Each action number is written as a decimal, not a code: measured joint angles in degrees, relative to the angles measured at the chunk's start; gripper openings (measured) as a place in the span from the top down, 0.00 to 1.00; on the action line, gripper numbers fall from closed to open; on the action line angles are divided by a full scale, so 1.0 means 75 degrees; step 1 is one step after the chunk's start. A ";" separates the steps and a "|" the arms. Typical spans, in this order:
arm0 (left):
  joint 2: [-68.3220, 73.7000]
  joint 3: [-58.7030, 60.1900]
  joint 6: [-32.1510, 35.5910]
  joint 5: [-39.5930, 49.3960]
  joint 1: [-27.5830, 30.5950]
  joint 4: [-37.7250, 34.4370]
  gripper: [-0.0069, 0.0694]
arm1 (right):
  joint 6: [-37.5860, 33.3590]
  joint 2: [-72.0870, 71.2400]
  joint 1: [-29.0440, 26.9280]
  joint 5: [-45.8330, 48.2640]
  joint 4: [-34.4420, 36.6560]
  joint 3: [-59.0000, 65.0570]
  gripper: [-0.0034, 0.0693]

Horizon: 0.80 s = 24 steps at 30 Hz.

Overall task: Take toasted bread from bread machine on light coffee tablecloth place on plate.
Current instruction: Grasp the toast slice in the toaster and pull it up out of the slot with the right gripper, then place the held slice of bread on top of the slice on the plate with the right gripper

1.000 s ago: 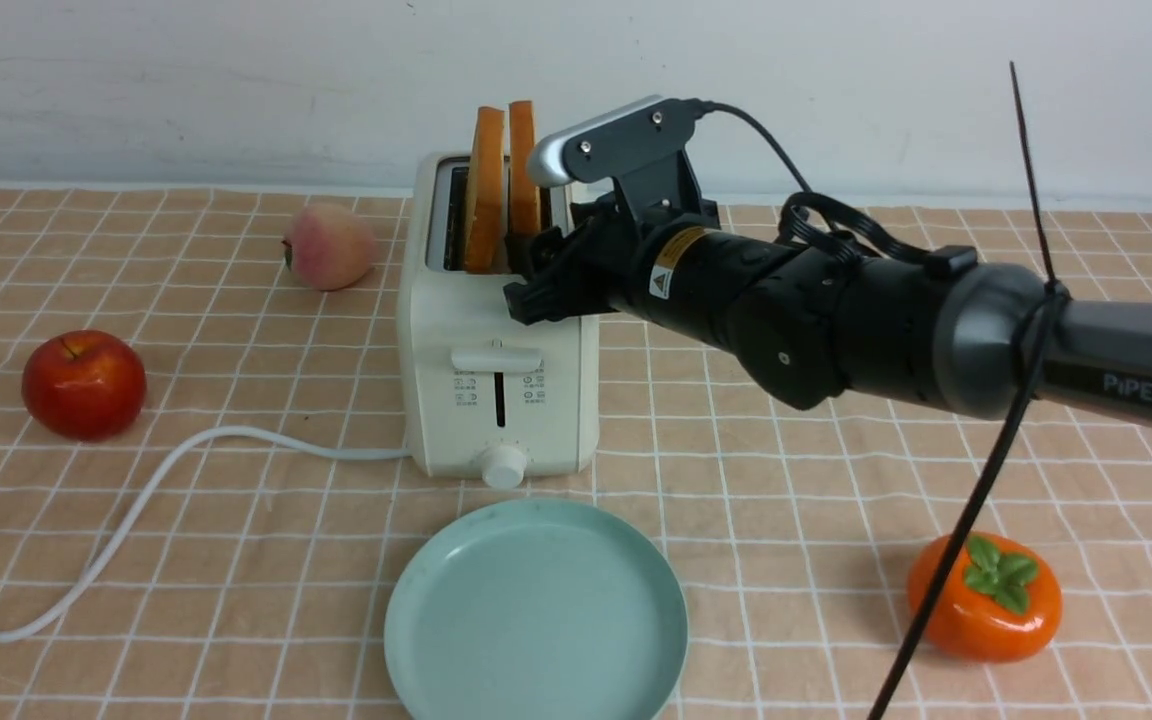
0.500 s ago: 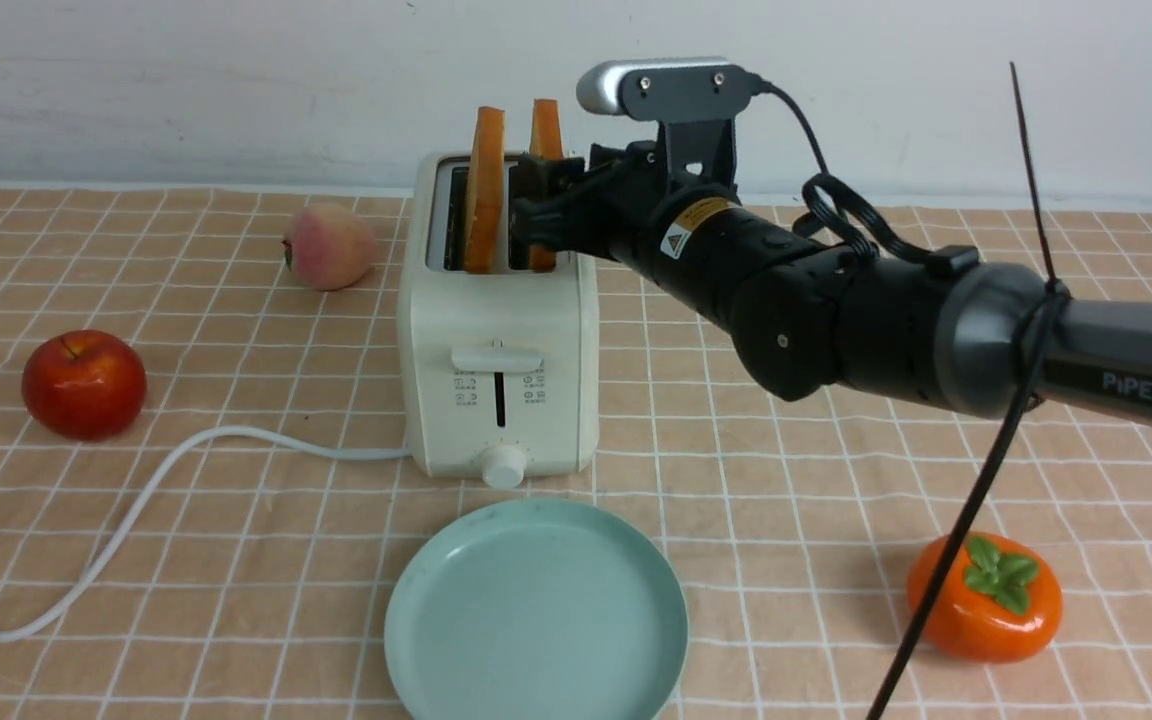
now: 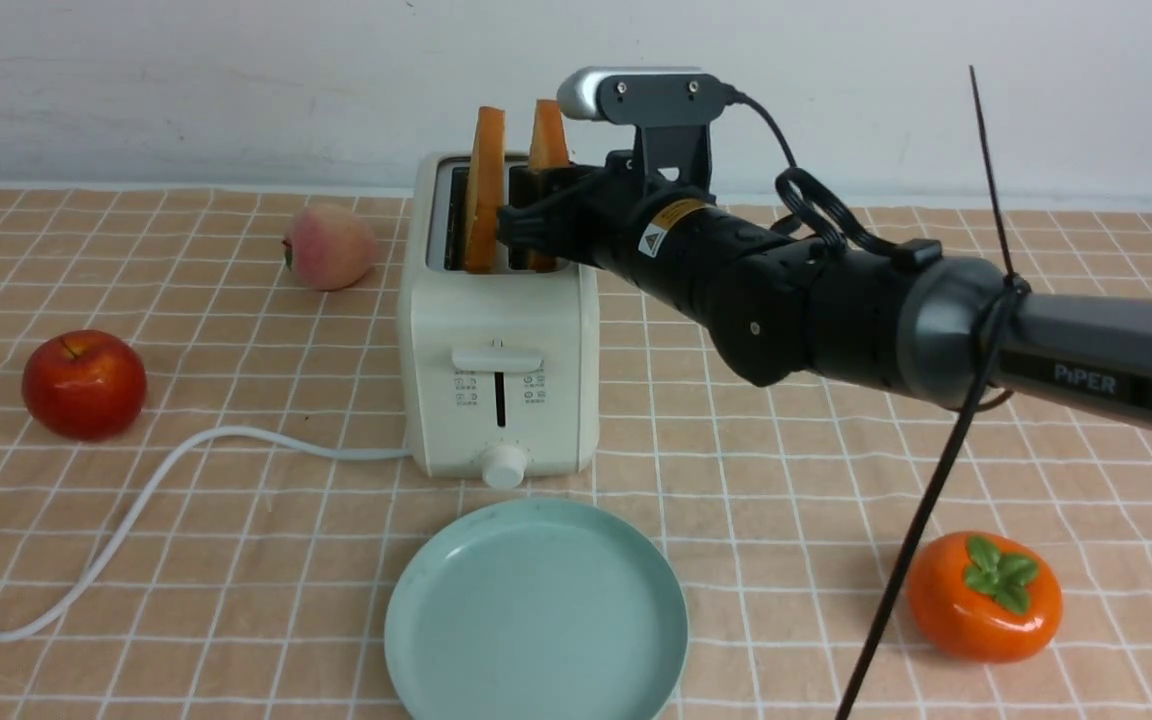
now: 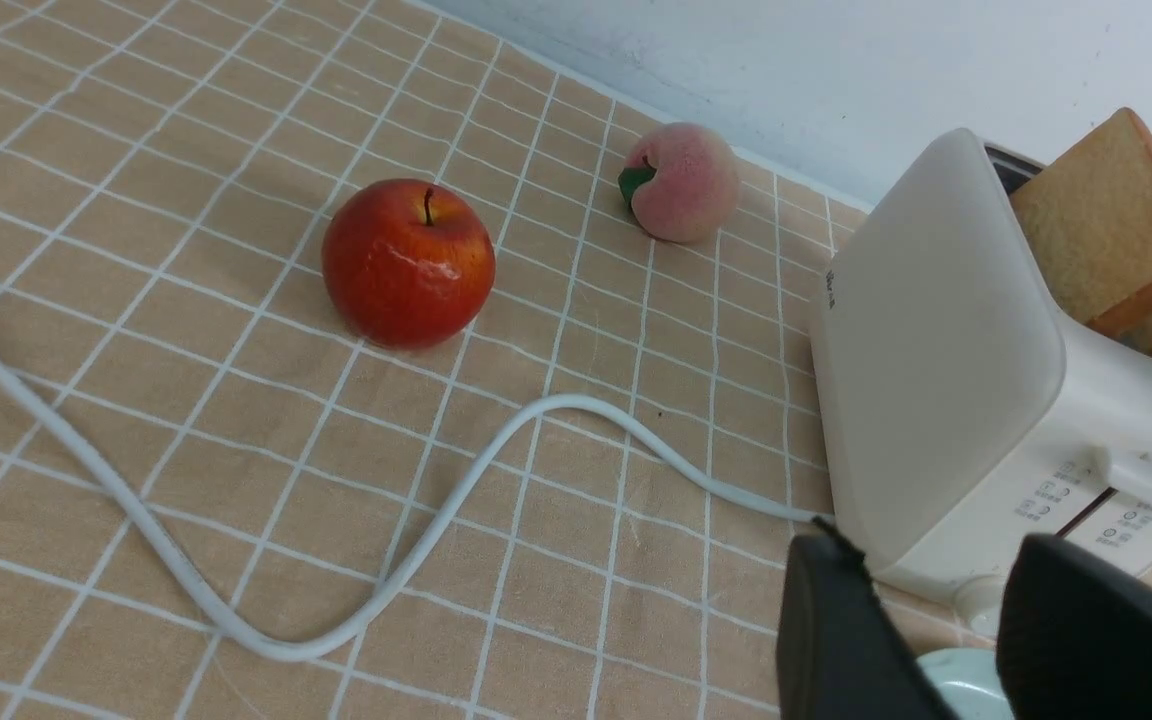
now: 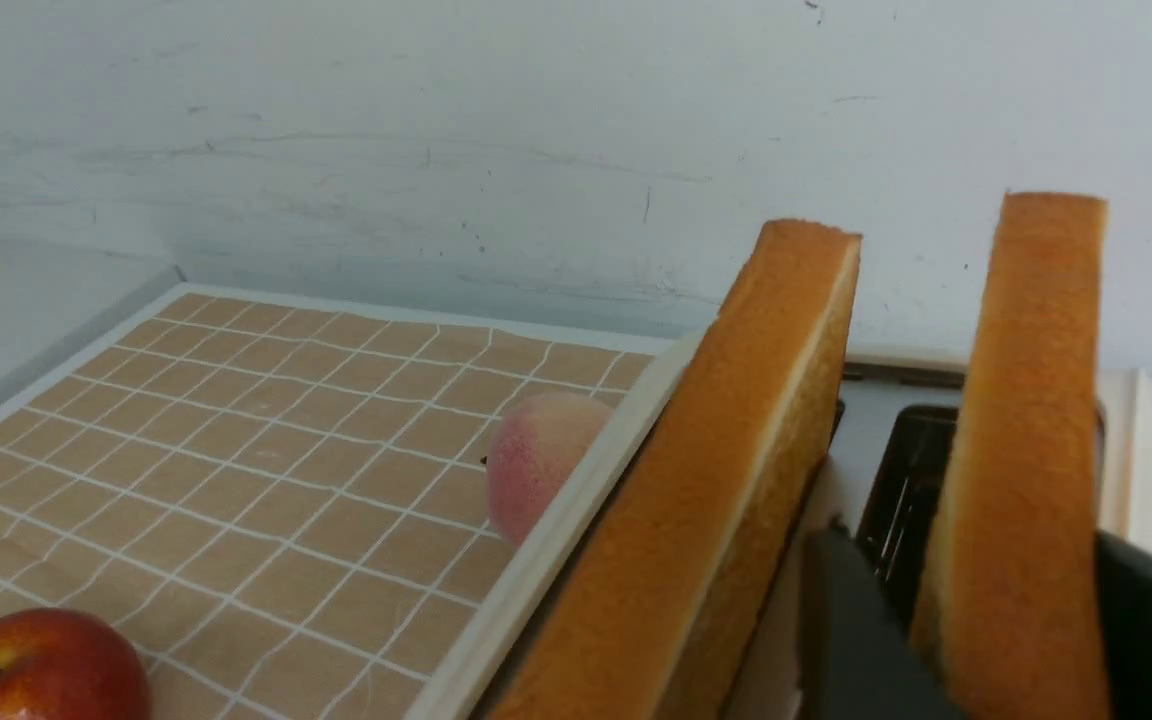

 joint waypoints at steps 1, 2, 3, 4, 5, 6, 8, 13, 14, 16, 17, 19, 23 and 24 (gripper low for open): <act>0.0000 0.0000 0.0000 0.0008 0.0000 0.0000 0.59 | 0.0010 0.0000 0.0000 0.0031 0.0000 -0.0008 0.69; 0.0000 0.0000 0.0000 0.0017 0.0000 0.0000 0.59 | 0.0056 -0.0019 0.0000 0.0090 0.0000 -0.0017 0.77; 0.0000 0.0000 0.0000 0.0034 0.0000 0.0000 0.59 | 0.0118 -0.0078 0.0000 0.0218 0.0000 -0.0026 0.82; 0.0000 0.0000 0.0000 0.0034 0.0000 0.0000 0.59 | 0.0128 -0.0086 0.0000 0.0234 0.0000 -0.0026 0.81; 0.0000 0.0000 0.0000 0.0034 0.0000 0.0000 0.59 | 0.0135 -0.0151 0.0000 0.0326 -0.0038 -0.0026 0.80; 0.0000 0.0000 0.0000 0.0034 0.0000 0.0000 0.59 | 0.0135 -0.0212 0.0000 0.0393 -0.0102 -0.0026 0.79; 0.0000 0.0000 0.0000 0.0034 0.0000 0.0000 0.59 | 0.0067 -0.0419 -0.0008 0.0563 -0.0320 -0.0026 0.79; 0.0000 0.0000 0.0000 0.0034 0.0000 0.0000 0.59 | -0.0183 -0.1514 -0.0085 0.0869 -0.0916 -0.0019 0.79; 0.0000 0.0000 0.0000 0.0034 0.0000 0.0005 0.59 | -0.0189 -0.1768 -0.0102 0.0991 -0.1069 -0.0019 0.79; 0.0000 0.0000 0.0000 0.0034 0.0000 0.0005 0.59 | -0.0210 -0.2439 -0.0127 0.1492 -0.1355 -0.0035 0.79; 0.0000 0.0000 0.0000 0.0034 0.0000 0.0005 0.59 | -0.0210 -0.2704 -0.0133 0.1780 -0.1439 -0.0035 0.79; 0.0000 0.0000 0.0000 0.0034 0.0000 0.0005 0.59 | -0.0210 -0.3139 -0.0133 0.2375 -0.1585 -0.0051 0.79; 0.0000 0.0000 0.0000 0.0034 0.0000 -0.0018 0.59 | -0.0096 -0.4141 -0.0117 0.4713 -0.1653 -0.0051 0.79; 0.0000 0.0000 0.0000 0.0034 0.0000 -0.0018 0.59 | -0.0089 -0.4243 -0.0117 0.5157 -0.1546 -0.0051 0.79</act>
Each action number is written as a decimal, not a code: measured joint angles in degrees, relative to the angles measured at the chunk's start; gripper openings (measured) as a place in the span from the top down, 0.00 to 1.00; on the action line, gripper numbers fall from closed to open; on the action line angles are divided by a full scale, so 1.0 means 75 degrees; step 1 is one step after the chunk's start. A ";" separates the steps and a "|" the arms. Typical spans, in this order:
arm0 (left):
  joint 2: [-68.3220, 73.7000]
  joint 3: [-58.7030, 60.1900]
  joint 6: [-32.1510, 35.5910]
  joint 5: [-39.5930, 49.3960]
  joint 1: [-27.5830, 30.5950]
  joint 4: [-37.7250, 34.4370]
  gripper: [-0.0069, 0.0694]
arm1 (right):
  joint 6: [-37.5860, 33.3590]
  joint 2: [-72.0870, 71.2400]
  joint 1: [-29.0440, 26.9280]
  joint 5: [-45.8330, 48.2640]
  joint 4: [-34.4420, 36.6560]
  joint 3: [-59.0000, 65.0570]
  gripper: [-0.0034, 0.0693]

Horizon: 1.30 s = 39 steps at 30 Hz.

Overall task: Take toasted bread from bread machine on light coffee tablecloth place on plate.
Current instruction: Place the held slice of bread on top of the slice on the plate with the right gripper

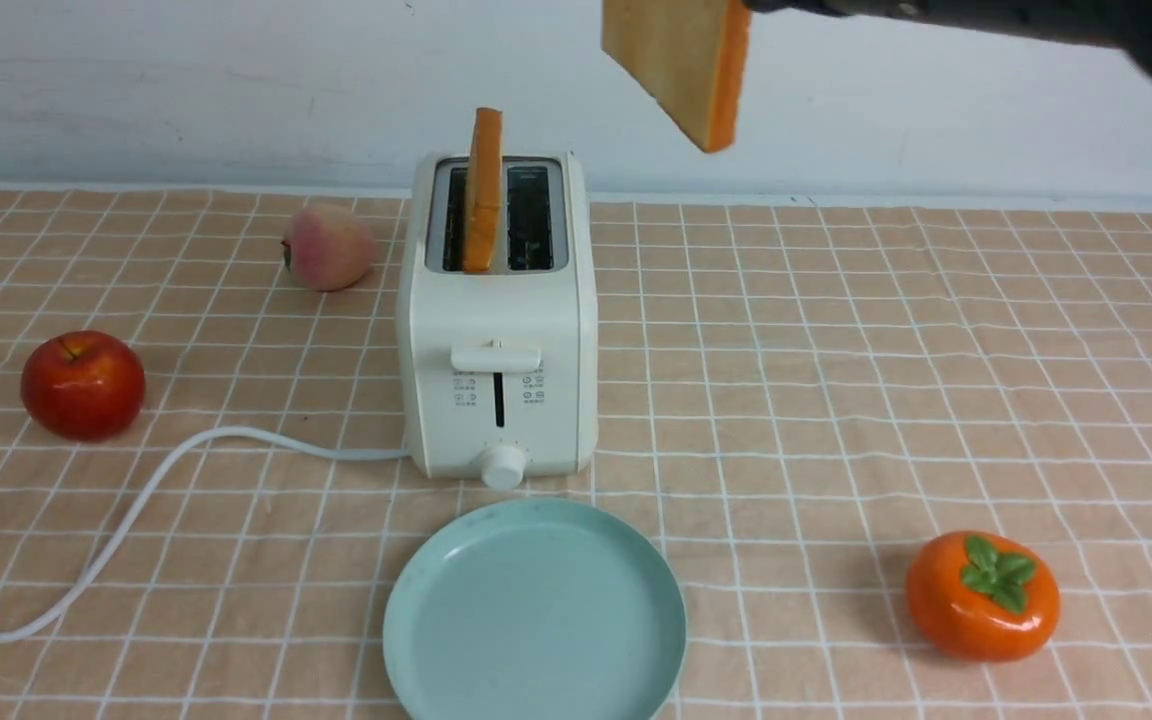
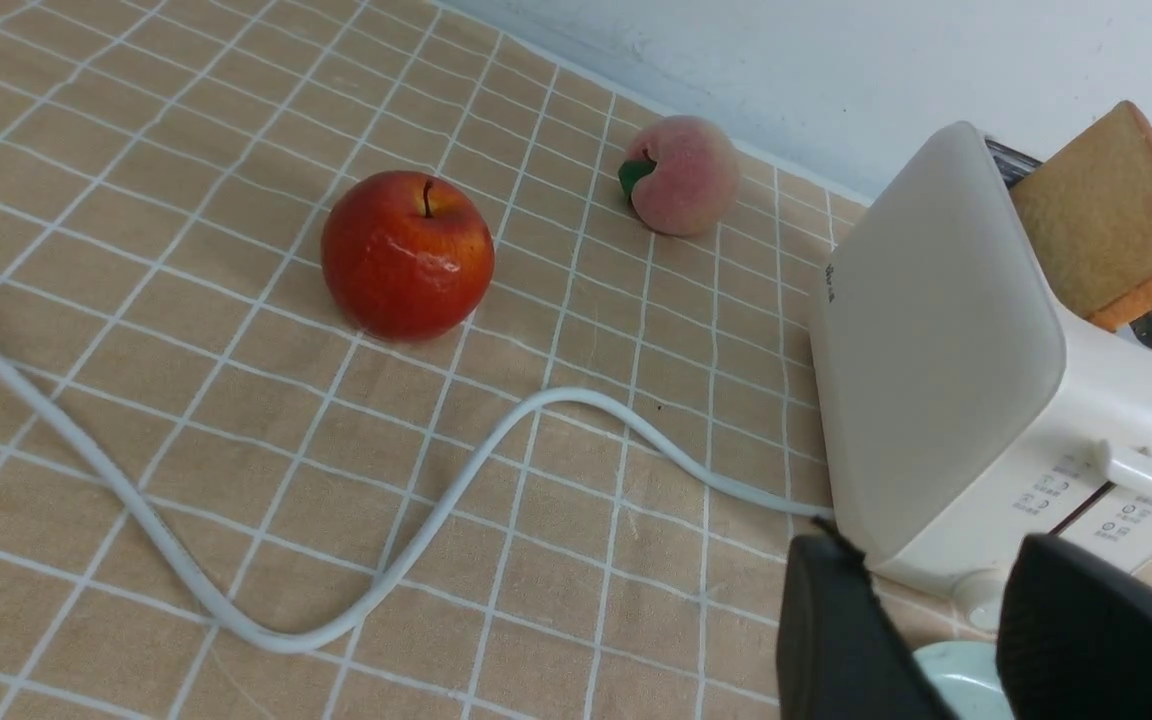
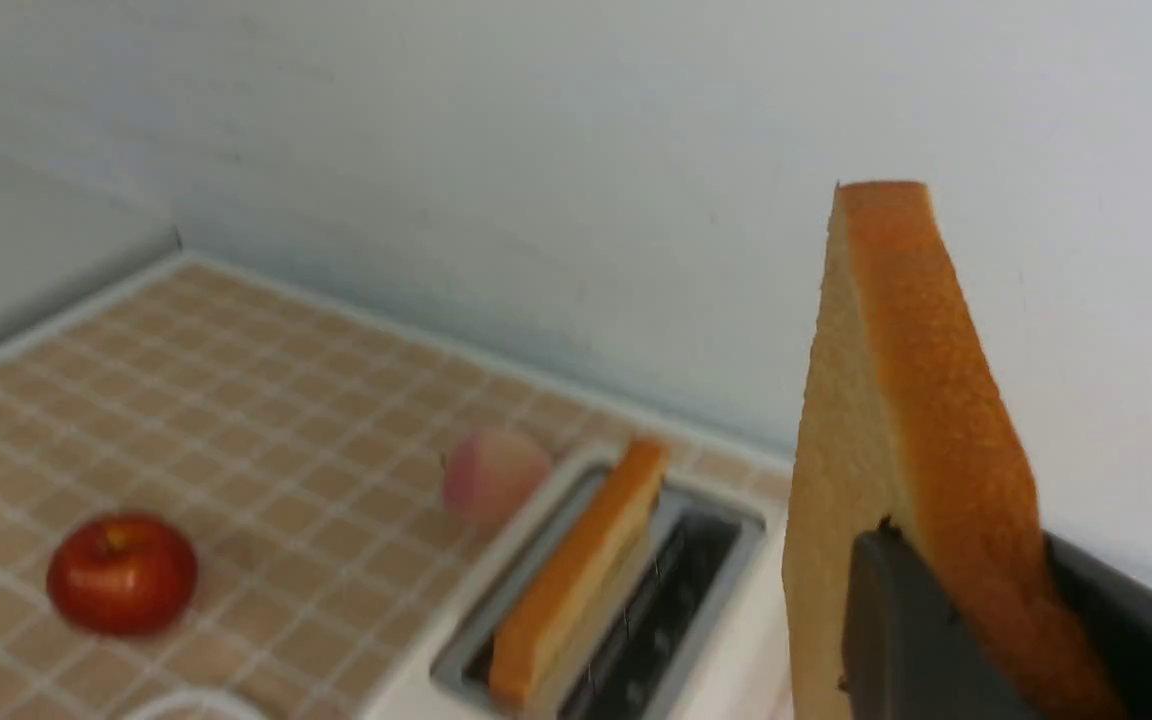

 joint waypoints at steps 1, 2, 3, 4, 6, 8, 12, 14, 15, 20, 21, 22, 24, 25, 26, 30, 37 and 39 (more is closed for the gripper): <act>0.0000 0.0000 0.0000 0.0000 0.0000 0.0000 0.59 | -0.0001 -0.0078 0.0000 0.0480 0.0169 0.0060 0.79; 0.0000 0.0000 0.0000 0.0000 0.0000 0.0000 0.59 | -0.0008 -0.0164 0.0000 0.0826 0.0466 0.0204 0.79; 0.0000 0.0000 -0.0007 0.0000 0.0000 0.0000 0.59 | -0.0131 -0.0251 0.0000 0.1052 0.0955 0.0434 0.79; 0.0000 0.0000 -0.0004 0.0000 0.0000 0.0000 0.59 | -0.0171 -0.0273 0.0000 0.1108 0.1052 0.0549 0.79; 0.0000 0.0000 -0.0004 0.0000 0.0000 0.0000 0.59 | -0.0838 -0.0331 0.0015 0.1239 0.2518 0.1337 0.79; 0.0000 0.0000 -0.0004 0.0000 0.0000 -0.0002 0.59 | -0.1949 -0.0319 0.0023 0.1230 0.4300 0.2303 0.79; -0.0027 0.0000 -0.0004 0.0000 0.0000 -0.0036 0.59 | -0.4219 -0.0220 0.0023 0.1257 0.7688 0.3369 0.79; -0.0131 0.0000 -0.0004 0.0000 0.0000 -0.0036 0.59 | -0.5582 0.0020 -0.0075 0.1468 0.9649 0.3724 0.79; -0.0161 0.0000 -0.0004 0.0000 0.0000 -0.0036 0.59 | -0.5892 0.0158 -0.0120 0.1598 1.0098 0.3789 0.79; -0.0312 0.0000 -0.0009 0.0075 0.0000 -0.0036 0.59 | -0.7390 0.1283 -0.0503 0.1974 1.2191 0.3830 0.79; -0.0319 0.0000 -0.0009 0.0075 0.0000 -0.0036 0.59 | -0.7471 0.1529 -0.0536 0.1964 1.2245 0.3830 0.79; -0.0318 0.0000 -0.0009 0.0088 0.0000 -0.0044 0.59 | -0.7558 0.1799 -0.0592 0.1935 1.2244 0.3830 0.79; -0.0318 0.0000 -0.0009 0.0088 0.0000 -0.0044 0.59 | -0.7610 0.2132 -0.0616 0.1911 1.2155 0.3836 0.79; -0.0318 0.0000 -0.0009 0.0088 0.0000 -0.0044 0.59 | -0.7610 0.2295 -0.0615 0.1903 1.2103 0.3836 0.79; -0.0318 0.0000 -0.0009 0.0088 0.0000 -0.0051 0.59 | -0.7610 0.2376 -0.0615 0.1885 1.2103 0.3836 0.79; -0.0318 0.0000 -0.0009 0.0088 0.0000 -0.0058 0.59 | -0.7636 0.2543 -0.0615 0.1566 1.2279 0.3836 0.79; -0.0318 0.0000 -0.0009 0.0039 0.0000 -0.0058 0.59 | -0.7635 0.2566 -0.0615 0.1238 1.2372 0.3836 0.67; -0.0318 0.0000 -0.0009 -0.0008 0.0000 -0.0058 0.59 | -0.7662 0.2566 -0.0615 0.1269 1.2375 0.3836 0.59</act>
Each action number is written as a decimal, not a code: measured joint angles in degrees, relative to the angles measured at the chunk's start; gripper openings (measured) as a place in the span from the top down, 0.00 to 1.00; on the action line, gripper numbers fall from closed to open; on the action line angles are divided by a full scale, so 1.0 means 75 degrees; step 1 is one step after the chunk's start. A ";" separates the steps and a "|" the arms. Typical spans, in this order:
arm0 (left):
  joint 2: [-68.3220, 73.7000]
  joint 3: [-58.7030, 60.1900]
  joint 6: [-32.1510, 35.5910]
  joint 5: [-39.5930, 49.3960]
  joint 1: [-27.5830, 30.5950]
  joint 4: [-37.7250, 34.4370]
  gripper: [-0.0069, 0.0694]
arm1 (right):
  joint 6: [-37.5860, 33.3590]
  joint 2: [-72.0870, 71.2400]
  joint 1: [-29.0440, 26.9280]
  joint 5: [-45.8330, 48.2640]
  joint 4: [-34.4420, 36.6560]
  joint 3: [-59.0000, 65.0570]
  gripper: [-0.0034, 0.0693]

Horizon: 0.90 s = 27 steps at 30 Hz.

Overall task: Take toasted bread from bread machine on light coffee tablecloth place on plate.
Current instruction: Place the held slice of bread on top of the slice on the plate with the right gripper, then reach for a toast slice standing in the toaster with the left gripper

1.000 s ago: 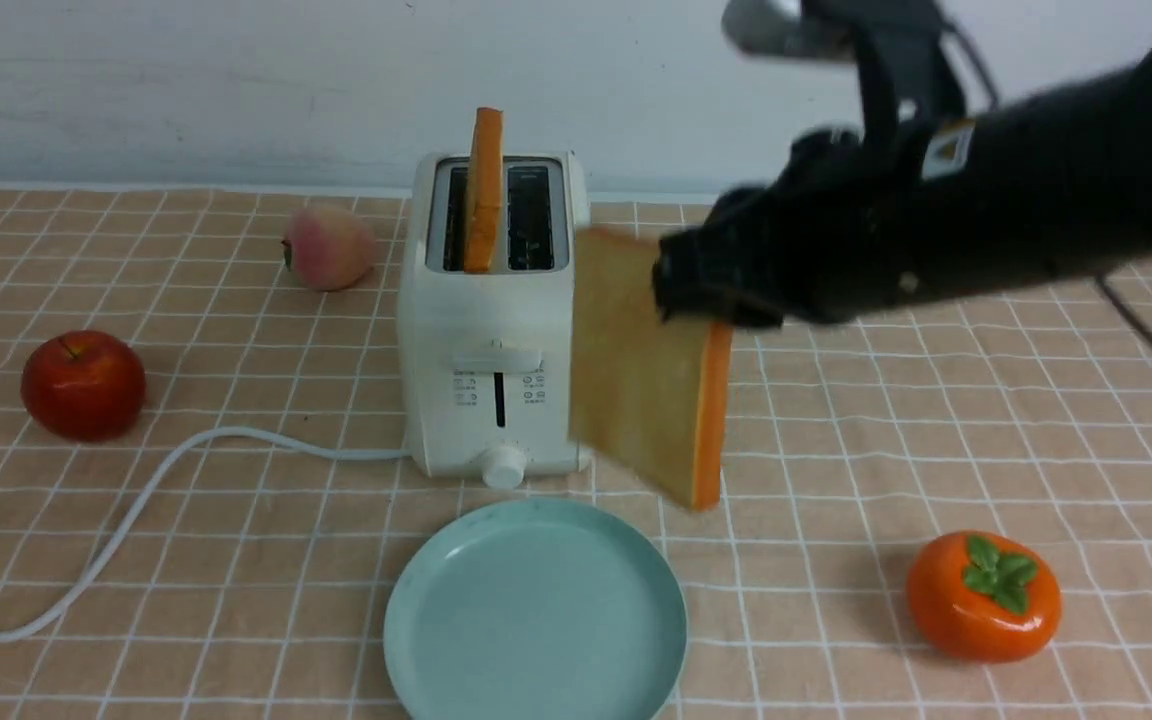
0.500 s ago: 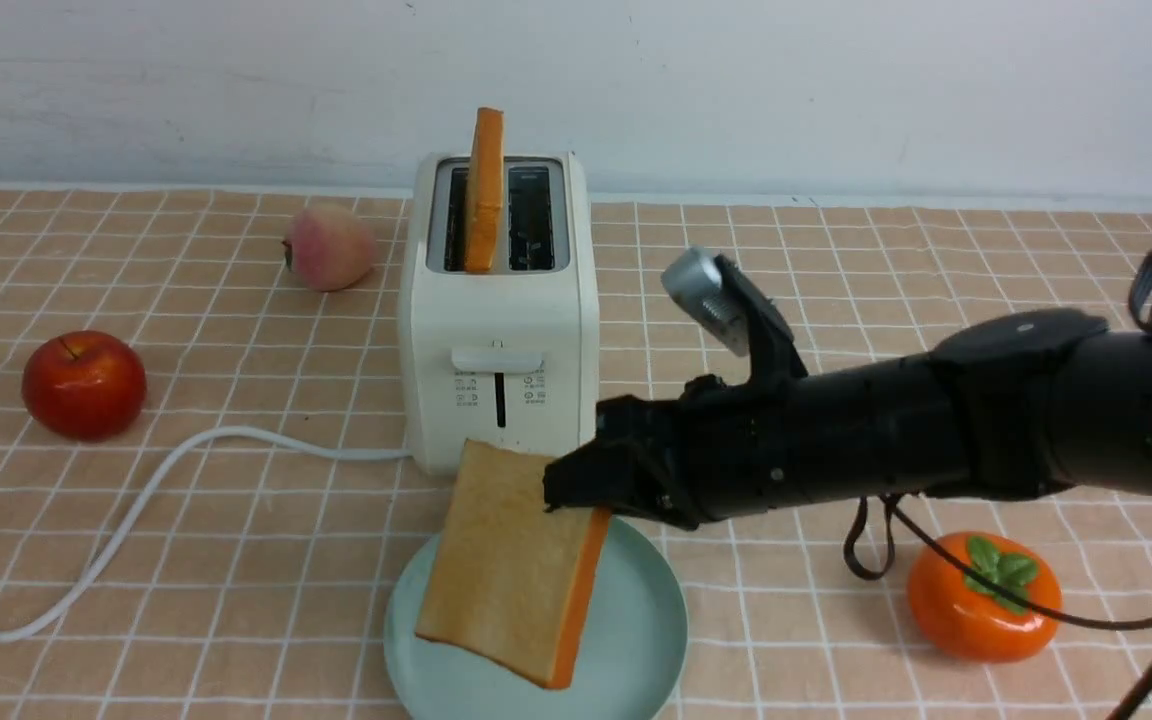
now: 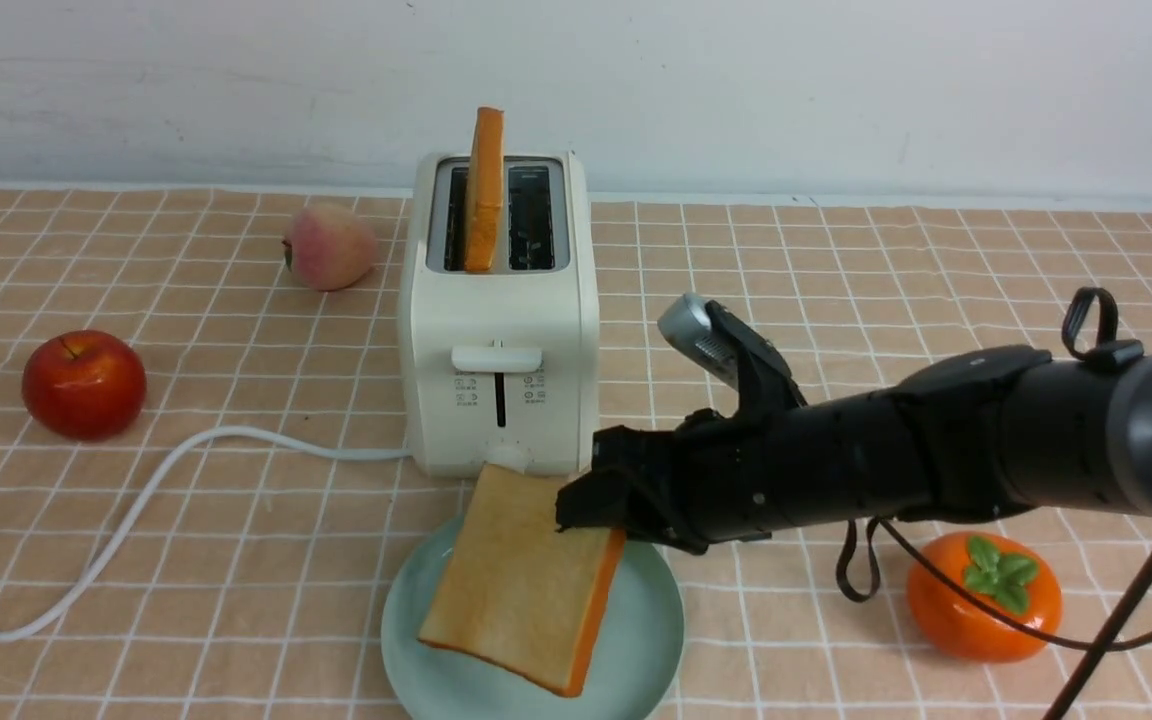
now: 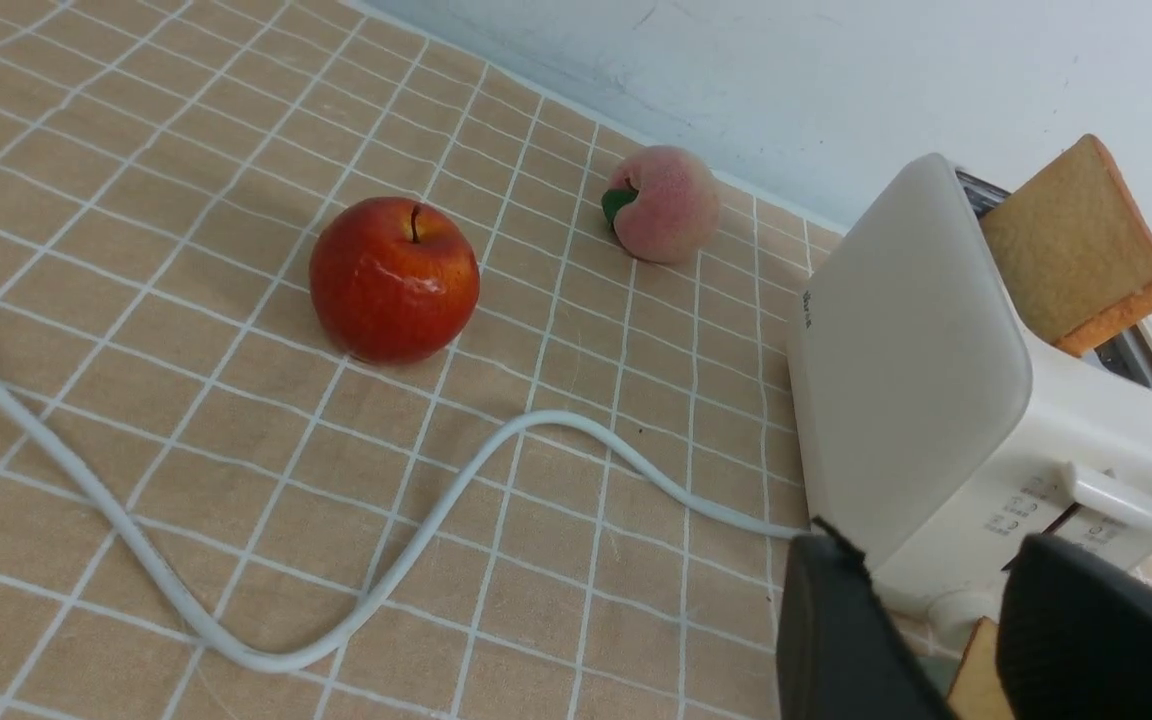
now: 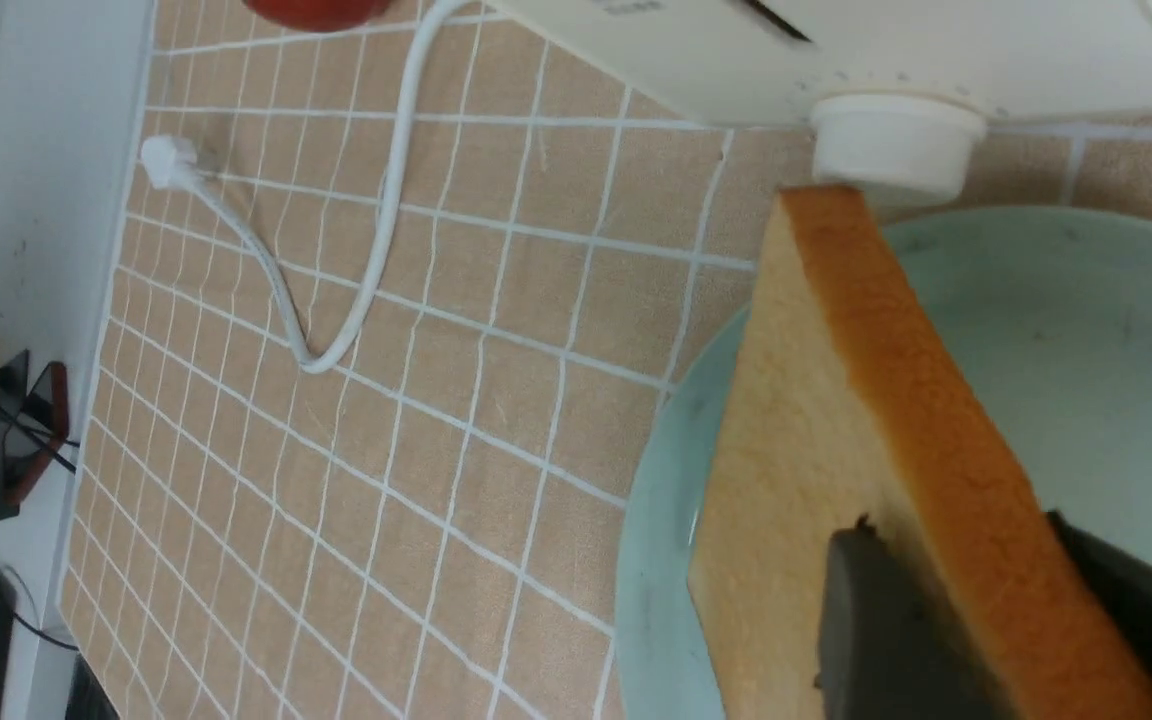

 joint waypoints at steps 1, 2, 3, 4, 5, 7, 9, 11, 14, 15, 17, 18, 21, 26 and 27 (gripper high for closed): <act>0.0000 0.0000 0.0000 -0.0028 0.0000 0.0000 0.59 | -0.0127 0.0000 0.0000 0.0062 0.0015 0.0000 0.48; 0.0000 0.0000 0.0000 -0.0028 0.0000 0.0000 0.59 | -0.0222 0.0000 0.0000 0.0084 0.0015 0.0000 0.40; 0.0000 0.0000 0.0000 -0.0028 0.0000 0.0000 0.59 | -0.0343 -0.0007 -0.0002 0.0104 0.0015 0.0000 0.34; 0.0000 0.0000 0.0000 -0.0028 0.0000 0.0000 0.59 | -0.0514 -0.0042 -0.0002 0.0113 0.0015 0.0000 0.26; 0.0000 0.0000 0.0000 -0.0028 0.0000 0.0000 0.59 | -0.0783 -0.0119 -0.0002 0.0106 0.0021 0.0000 0.17; 0.0000 0.0000 0.0000 -0.0021 0.0000 0.0000 0.59 | -0.1063 -0.0285 -0.0002 0.0027 0.0045 0.0000 0.08; 0.0000 0.0000 0.0000 -0.0015 0.0000 0.0000 0.59 | -0.1409 -0.0574 -0.0002 -0.0145 0.0069 0.0000 0.03; 0.0000 0.0000 0.0000 -0.0015 0.0000 0.0000 0.59 | -0.1606 -0.0740 -0.0002 -0.0240 0.0067 0.0000 0.03; 0.0000 0.0000 0.0000 0.0002 0.0000 0.0000 0.59 | -0.1808 -0.1206 -0.0002 -0.0482 -0.0043 0.0000 0.04; 0.0000 0.0000 0.0000 0.0002 0.0000 0.0000 0.58 | -0.1838 -0.1301 -0.0002 -0.0519 -0.0148 0.0000 0.04; 0.0000 0.0000 0.0000 0.0007 0.0000 0.0000 0.58 | -0.1889 -0.1557 -0.0002 -0.0602 -0.0472 0.0000 0.04; 0.0000 0.0000 0.0000 0.0007 0.0000 0.0000 0.57 | -0.1910 -0.1696 -0.0002 -0.0616 -0.0637 0.0000 0.04; 0.0065 -0.0101 0.0000 -0.0055 0.0000 0.0000 0.52 | -0.2040 -0.2134 -0.0002 -0.0616 -0.1366 0.0000 0.05; 0.0678 -0.1251 0.0212 0.0185 -0.0036 -0.0008 0.38 | -0.2179 -0.3072 -0.0002 -0.0292 -0.2652 0.0000 0.10; 0.0715 -0.1323 0.0241 0.0219 -0.0048 -0.0008 0.38 | -0.2167 -0.3161 -0.0009 -0.0227 -0.2710 0.0000 0.10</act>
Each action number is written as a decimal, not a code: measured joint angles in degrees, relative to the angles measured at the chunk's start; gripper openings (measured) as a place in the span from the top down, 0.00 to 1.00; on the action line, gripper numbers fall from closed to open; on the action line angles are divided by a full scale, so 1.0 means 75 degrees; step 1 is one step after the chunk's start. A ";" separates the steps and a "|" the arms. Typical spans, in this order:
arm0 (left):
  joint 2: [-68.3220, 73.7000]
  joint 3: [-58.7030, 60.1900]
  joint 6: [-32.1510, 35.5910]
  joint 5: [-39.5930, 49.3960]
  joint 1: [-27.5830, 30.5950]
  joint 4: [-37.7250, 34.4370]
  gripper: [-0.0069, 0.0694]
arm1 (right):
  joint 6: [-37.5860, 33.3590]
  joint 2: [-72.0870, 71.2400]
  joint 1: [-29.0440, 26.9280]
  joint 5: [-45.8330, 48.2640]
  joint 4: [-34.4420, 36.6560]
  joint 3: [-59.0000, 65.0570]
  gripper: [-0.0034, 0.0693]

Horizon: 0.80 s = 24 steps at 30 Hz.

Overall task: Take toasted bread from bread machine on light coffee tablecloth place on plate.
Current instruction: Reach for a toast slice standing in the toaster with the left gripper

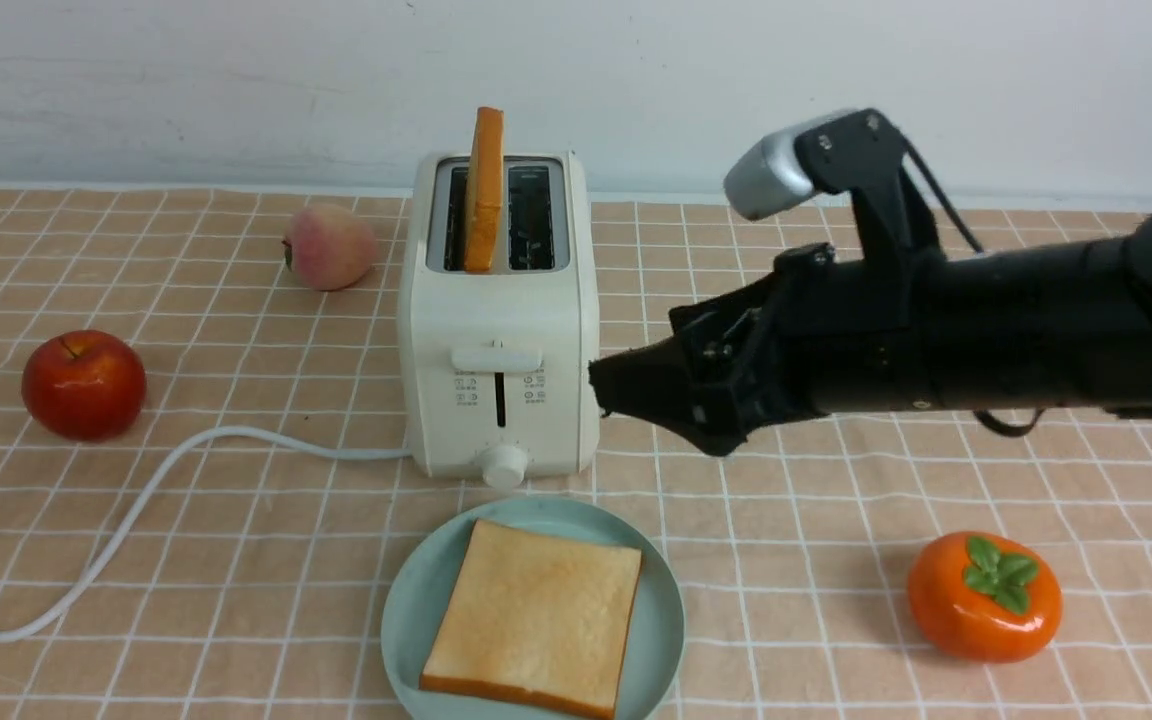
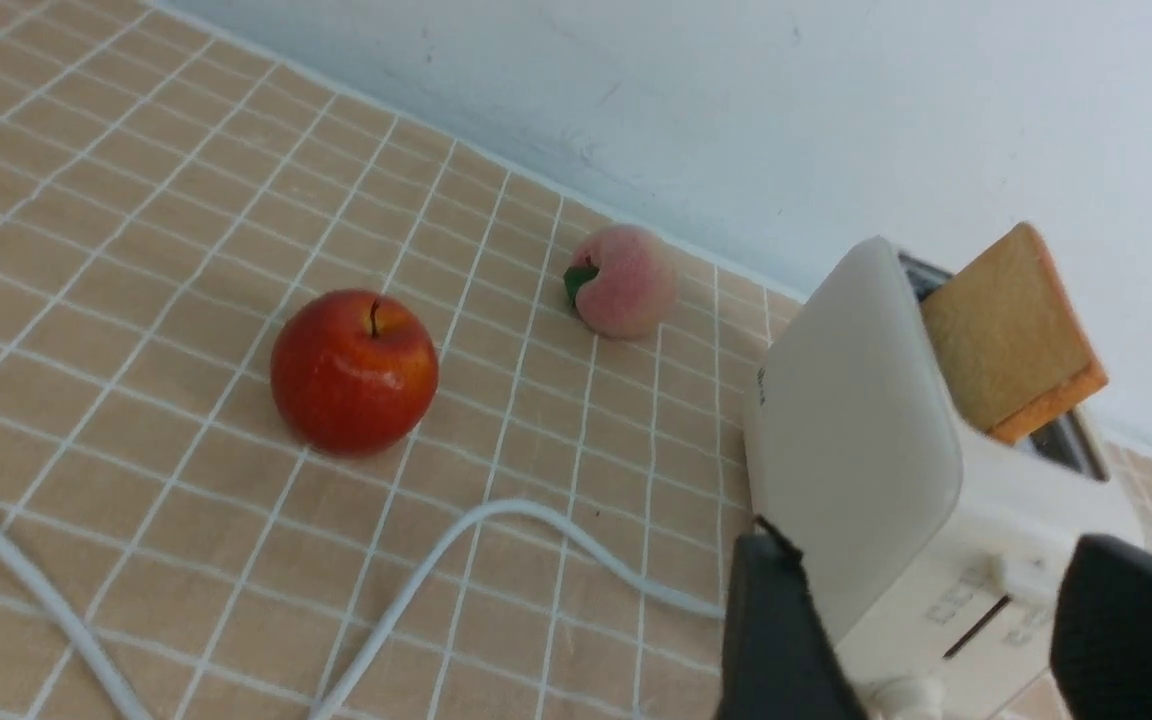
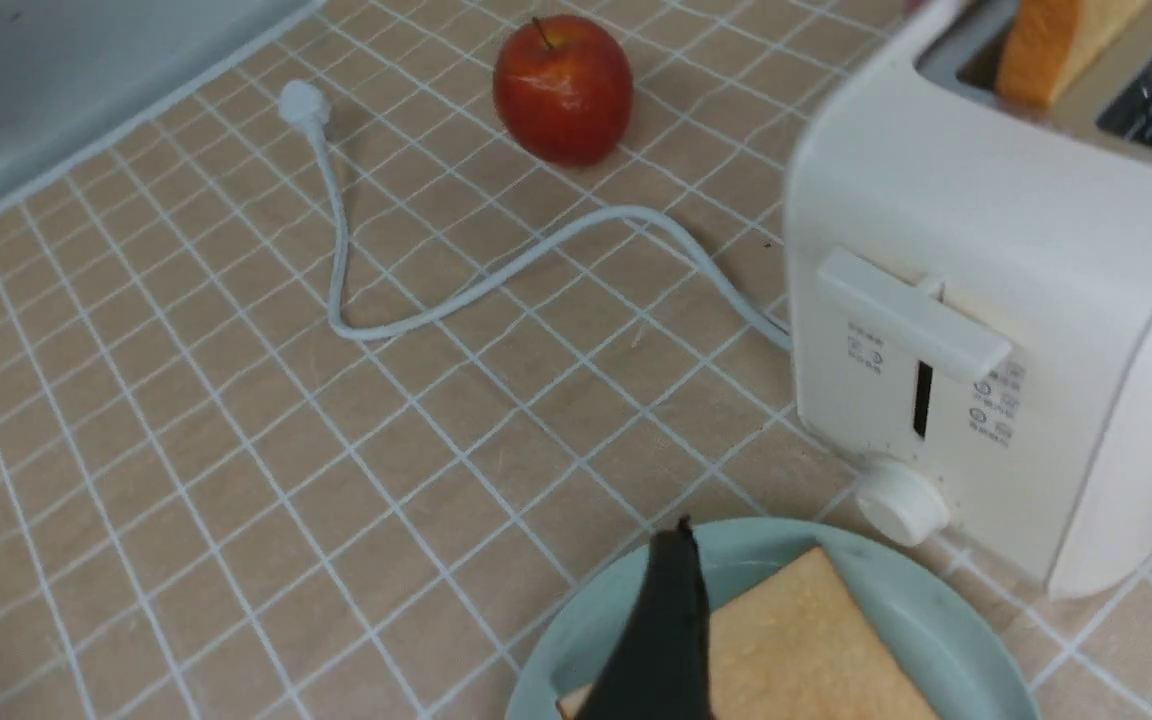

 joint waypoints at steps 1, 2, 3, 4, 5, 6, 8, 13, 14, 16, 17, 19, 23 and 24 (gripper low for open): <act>0.0279 -0.0512 0.0307 0.0269 -0.0165 -0.0015 0.34 | 0.0120 -0.0320 -0.0007 0.0246 -0.0512 0.0000 0.14; 0.0459 -0.0820 0.0515 0.0470 -0.0314 -0.0035 0.32 | 0.0309 -0.0506 -0.0007 0.0396 -0.0788 0.0000 0.16; 0.0718 -0.1219 0.0785 0.0752 -0.0541 -0.0075 0.30 | 0.0528 -0.0689 -0.0007 0.0539 -0.1081 0.0000 0.19; 0.0954 -0.1547 0.0989 0.1010 -0.0794 -0.0118 0.29 | 0.0870 -0.0913 -0.0007 0.0711 -0.1481 0.0000 0.22; 0.1215 -0.1879 0.1131 0.1215 -0.0951 -0.0149 0.29 | 0.1109 -0.1043 -0.0007 0.0814 -0.1746 0.0000 0.24; 0.1740 -0.2485 0.1433 0.1786 -0.1326 -0.0189 0.28 | 0.1755 -0.1324 -0.0007 0.1038 -0.2426 0.0000 0.29; 0.2505 -0.3286 0.1652 0.2371 -0.1840 -0.0191 0.28 | 0.2882 -0.1666 -0.0007 0.1423 -0.3543 0.0000 0.36; 0.4581 -0.5264 0.1601 0.3380 -0.2771 0.0315 0.28 | 0.5584 -0.2160 -0.0007 0.2225 -0.5911 0.0000 0.49; 0.5473 -0.5975 0.1431 0.3665 -0.3043 0.0633 0.28 | 0.6604 -0.2317 -0.0015 0.2519 -0.6649 0.0000 0.54; 0.6770 -0.7373 0.0996 0.4116 -0.3252 0.1158 0.28 | 0.7667 -0.2548 -0.0021 0.2932 -0.7343 0.0014 0.60; 0.7265 -0.7918 0.0795 0.4289 -0.3289 0.1279 0.28 | 0.7927 -0.2626 -0.0021 0.3027 -0.7473 0.0014 0.62; 0.8528 -0.9454 0.0354 0.4922 -0.3330 0.1462 0.28 | 0.8329 -0.2800 -0.0021 0.3192 -0.7625 0.0014 0.65; 1.0505 -1.1988 -0.0064 0.5816 -0.3336 0.1501 0.28 | 0.8537 -0.3134 -0.0021 0.3372 -0.7764 0.0014 0.63; 1.0827 -1.2348 -0.0135 0.5881 -0.3336 0.1482 0.28 | 0.8559 -0.3187 -0.0021 0.3404 -0.7804 0.0014 0.63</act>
